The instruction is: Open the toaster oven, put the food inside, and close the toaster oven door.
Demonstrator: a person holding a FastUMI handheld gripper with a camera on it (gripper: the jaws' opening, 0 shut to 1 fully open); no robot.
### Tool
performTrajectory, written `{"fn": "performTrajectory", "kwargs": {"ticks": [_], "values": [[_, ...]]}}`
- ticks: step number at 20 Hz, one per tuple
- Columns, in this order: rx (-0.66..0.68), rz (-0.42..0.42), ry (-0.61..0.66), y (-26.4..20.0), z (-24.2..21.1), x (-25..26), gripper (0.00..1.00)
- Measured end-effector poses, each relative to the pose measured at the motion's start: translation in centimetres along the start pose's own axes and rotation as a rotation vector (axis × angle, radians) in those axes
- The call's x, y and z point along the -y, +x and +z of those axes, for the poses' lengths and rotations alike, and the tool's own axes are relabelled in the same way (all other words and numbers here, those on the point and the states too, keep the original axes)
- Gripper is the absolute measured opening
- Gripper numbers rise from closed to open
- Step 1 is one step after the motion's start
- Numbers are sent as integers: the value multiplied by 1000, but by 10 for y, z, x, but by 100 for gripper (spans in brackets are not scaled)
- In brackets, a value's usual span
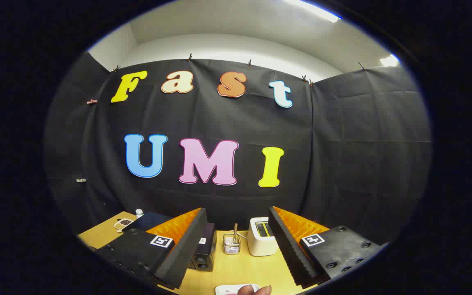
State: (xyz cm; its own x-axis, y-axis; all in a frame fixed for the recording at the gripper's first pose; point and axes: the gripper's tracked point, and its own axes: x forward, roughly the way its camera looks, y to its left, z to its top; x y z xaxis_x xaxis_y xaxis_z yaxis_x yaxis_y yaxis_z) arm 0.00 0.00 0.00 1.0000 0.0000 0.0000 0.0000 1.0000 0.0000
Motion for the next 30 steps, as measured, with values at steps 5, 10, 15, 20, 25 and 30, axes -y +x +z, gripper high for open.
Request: {"fn": "performTrajectory", "kwargs": {"ticks": [5,10,15,20,25,30], "values": [[-49,8,35,1,-13,-1,98],[-66,12,24,1,-20,-3,98],[-68,13,31,3,-21,-4,98],[-66,5,36,3,-22,-2,98],[-68,20,44,6,-25,-20,98],[-80,67,69,8,-29,-71,98]]}}
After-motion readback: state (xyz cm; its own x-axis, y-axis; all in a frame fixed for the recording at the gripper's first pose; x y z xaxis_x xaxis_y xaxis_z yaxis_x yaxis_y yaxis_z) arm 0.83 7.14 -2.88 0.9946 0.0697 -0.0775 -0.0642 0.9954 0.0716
